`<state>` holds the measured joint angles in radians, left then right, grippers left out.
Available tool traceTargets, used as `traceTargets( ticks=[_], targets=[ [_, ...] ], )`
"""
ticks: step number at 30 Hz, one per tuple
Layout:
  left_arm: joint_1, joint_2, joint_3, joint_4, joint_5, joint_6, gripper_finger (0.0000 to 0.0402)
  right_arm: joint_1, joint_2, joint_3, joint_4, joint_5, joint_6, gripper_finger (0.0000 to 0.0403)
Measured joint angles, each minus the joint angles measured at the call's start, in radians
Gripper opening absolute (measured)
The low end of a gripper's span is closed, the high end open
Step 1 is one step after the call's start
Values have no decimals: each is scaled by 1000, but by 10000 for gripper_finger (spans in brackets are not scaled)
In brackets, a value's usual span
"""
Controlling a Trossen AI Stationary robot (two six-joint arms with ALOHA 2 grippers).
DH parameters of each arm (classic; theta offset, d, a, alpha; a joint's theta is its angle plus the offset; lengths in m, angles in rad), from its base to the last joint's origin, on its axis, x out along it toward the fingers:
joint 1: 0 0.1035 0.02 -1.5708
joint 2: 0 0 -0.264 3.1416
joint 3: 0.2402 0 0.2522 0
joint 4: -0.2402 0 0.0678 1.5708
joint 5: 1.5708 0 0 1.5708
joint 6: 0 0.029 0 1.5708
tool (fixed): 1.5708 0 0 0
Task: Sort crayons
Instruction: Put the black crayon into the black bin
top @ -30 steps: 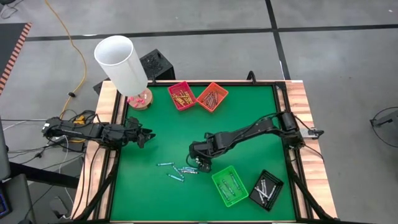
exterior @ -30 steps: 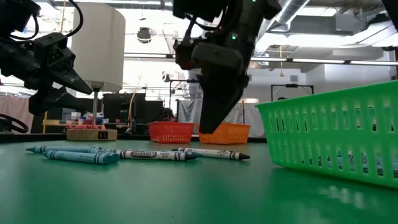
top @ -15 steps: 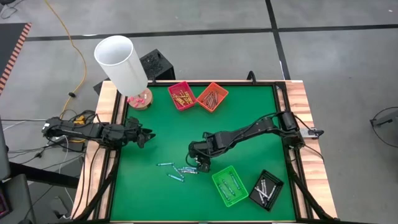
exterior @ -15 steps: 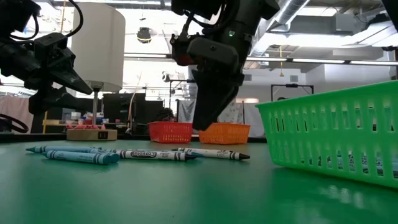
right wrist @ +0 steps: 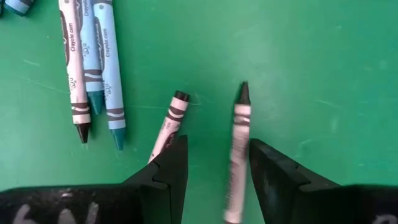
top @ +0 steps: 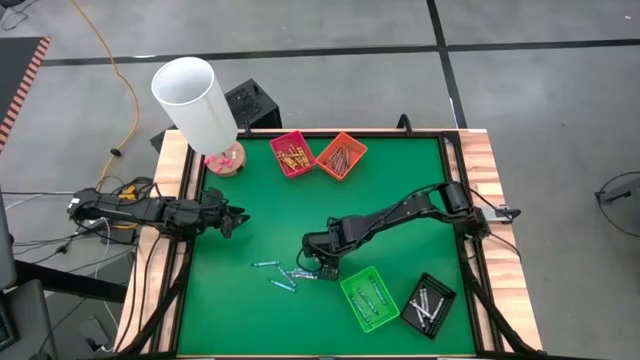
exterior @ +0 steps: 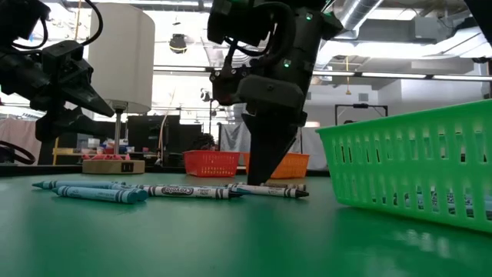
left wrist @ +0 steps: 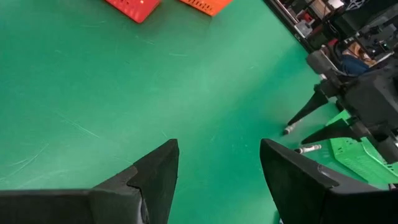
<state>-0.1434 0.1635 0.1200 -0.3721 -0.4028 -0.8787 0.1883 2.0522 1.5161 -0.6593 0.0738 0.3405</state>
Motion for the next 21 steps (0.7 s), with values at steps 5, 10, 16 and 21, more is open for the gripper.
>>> traceTargets(
  ticks=[5,10,16,21],
  targets=[
    [0,0,0,0,0,0,215,-6,0,0,-2,0,1,162],
    [0,0,0,0,0,0,215,-8,8,1,-20,2,9,125],
    [0,0,0,0,0,0,215,-10,27,6,-25,5,8,76],
    [0,0,0,0,0,0,215,-12,40,6,-45,6,1,38]
  ],
)
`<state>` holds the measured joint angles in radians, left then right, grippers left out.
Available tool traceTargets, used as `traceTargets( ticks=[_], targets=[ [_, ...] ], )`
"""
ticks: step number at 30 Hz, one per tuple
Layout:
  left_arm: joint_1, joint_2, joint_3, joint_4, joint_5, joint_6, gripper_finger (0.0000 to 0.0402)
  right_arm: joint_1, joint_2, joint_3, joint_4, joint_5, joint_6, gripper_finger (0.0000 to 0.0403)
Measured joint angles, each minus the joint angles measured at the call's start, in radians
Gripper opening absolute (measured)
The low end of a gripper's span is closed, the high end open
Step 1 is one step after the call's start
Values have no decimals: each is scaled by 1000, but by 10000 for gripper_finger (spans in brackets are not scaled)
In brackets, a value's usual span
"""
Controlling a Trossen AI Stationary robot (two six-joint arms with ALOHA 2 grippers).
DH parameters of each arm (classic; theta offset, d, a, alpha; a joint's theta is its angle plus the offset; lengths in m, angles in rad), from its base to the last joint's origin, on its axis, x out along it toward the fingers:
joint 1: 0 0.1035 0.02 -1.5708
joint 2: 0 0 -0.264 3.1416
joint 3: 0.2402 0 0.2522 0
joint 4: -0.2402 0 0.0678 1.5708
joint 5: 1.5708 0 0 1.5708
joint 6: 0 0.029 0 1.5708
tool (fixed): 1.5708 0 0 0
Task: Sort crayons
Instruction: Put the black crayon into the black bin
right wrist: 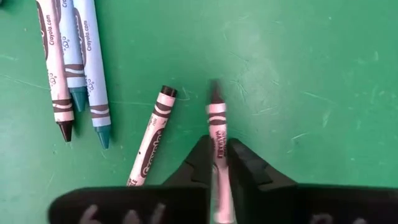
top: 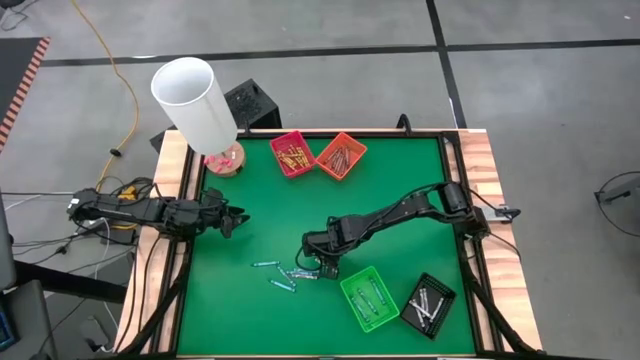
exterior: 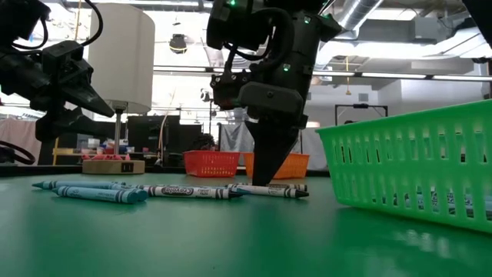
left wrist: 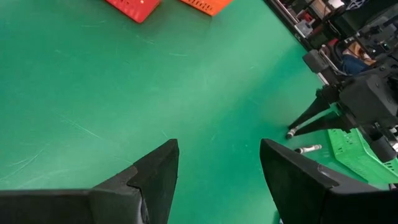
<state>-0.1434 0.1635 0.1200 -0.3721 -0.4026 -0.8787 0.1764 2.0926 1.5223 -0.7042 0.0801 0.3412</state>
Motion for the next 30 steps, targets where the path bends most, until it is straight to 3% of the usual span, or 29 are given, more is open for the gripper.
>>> traceTargets(
  ticks=[4,13,23,30],
  targets=[
    [0,0,0,0,0,0,215,0,2,-1,0,1,-2,7],
    [0,0,0,0,0,0,215,0,7,44,-24,13,-2,2],
    [0,0,0,0,0,0,215,2,14,246,-277,103,-3,1],
    [0,0,0,0,0,0,215,56,8,369,-531,106,169,0]
  ],
)
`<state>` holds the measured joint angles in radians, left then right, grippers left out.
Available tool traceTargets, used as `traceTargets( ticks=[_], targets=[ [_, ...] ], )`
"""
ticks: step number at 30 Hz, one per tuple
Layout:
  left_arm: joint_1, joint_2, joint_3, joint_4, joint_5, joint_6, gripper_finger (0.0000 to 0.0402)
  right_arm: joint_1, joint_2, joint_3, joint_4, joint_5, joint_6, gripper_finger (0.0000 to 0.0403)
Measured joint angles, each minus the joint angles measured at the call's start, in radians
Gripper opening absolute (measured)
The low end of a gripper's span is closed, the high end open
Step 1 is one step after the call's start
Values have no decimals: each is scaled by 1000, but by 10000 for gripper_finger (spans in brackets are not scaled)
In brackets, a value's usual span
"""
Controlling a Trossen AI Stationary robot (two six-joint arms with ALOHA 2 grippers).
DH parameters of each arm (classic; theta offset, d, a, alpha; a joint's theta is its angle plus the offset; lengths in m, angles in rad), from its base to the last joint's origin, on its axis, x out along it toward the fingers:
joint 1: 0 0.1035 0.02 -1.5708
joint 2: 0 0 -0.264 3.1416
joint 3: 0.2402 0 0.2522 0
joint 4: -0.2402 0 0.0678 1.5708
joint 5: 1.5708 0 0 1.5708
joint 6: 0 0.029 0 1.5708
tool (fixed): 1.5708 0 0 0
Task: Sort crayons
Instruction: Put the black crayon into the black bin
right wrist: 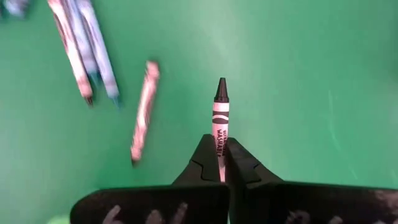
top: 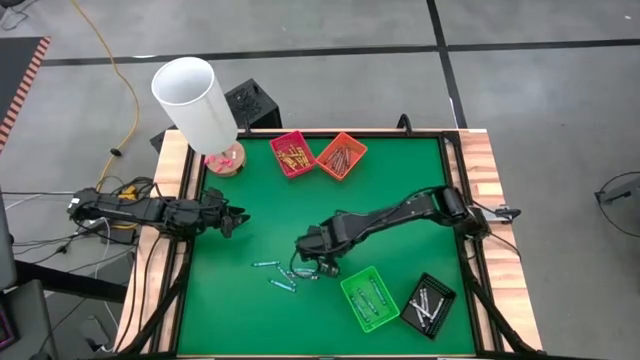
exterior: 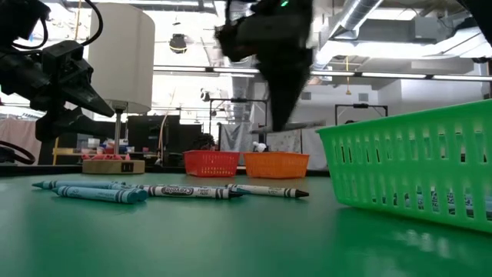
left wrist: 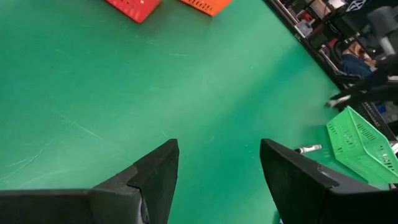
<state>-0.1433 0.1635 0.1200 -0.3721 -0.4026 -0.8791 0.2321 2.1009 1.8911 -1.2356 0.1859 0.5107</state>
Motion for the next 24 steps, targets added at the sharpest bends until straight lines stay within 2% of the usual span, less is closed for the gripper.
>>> traceTargets(
  ticks=[11,24],
  targets=[
    [0,0,0,0,0,0,215,228,-4,2,-340,-22,459,0],
    [0,0,0,0,0,0,215,455,-79,-11,-336,-49,876,0]
  ],
)
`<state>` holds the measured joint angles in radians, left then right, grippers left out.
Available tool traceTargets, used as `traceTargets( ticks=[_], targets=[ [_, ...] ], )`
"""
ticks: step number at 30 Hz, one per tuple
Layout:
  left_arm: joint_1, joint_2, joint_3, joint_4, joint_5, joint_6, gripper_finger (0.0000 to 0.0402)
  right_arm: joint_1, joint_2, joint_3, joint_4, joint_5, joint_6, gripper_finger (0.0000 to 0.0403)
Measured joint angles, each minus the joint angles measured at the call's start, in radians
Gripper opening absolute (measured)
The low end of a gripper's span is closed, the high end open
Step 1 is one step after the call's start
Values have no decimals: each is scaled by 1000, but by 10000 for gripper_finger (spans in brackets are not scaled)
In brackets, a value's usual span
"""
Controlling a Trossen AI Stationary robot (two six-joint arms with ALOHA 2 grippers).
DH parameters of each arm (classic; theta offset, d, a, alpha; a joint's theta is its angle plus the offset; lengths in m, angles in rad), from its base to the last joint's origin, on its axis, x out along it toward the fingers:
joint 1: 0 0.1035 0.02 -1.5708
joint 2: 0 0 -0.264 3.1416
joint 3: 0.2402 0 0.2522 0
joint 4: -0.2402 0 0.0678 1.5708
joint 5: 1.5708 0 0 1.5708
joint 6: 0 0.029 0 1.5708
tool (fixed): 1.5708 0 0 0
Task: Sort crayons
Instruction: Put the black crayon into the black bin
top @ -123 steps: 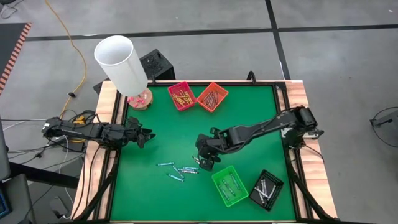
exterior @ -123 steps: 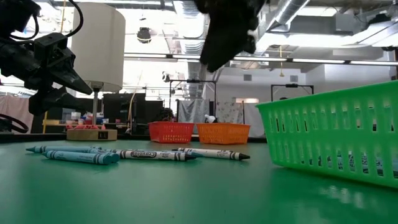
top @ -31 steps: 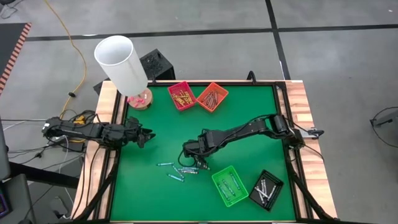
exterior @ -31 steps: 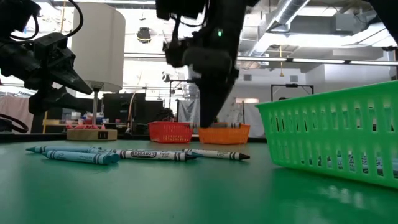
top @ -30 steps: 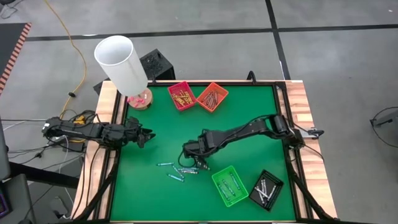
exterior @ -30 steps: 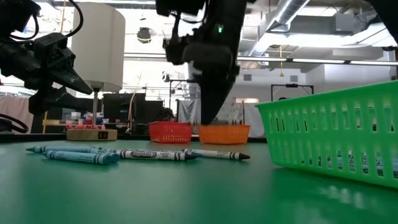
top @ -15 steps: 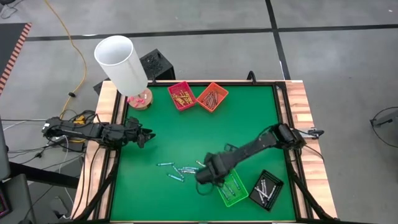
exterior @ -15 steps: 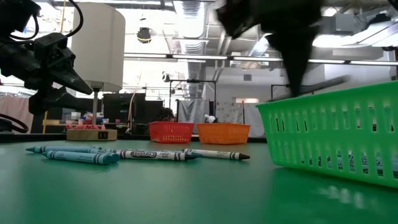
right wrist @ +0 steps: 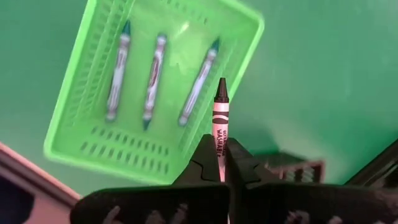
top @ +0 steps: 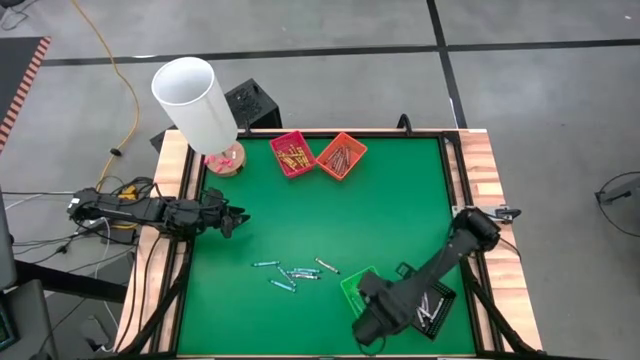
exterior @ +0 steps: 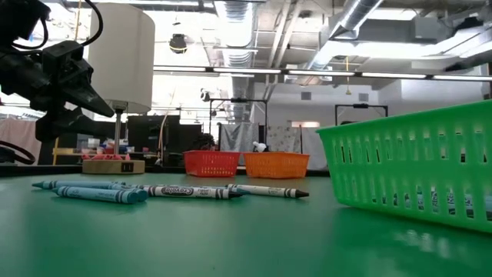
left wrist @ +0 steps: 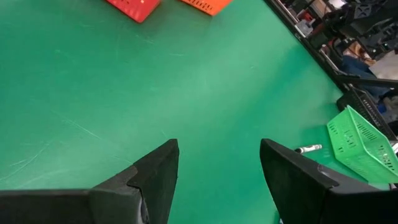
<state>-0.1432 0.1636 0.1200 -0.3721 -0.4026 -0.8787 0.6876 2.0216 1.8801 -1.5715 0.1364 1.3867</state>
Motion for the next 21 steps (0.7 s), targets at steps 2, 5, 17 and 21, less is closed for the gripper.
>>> traceTargets(
  ticks=[2,5,17,21],
  targets=[
    [0,0,0,0,0,0,215,30,-4,0,0,0,58,0],
    [0,0,0,0,0,0,215,71,-7,0,0,0,131,0],
    [0,0,0,0,0,0,215,219,-84,-82,0,-26,474,0],
    [0,0,0,0,0,0,215,255,-159,-181,-4,-38,619,0]
  ],
)
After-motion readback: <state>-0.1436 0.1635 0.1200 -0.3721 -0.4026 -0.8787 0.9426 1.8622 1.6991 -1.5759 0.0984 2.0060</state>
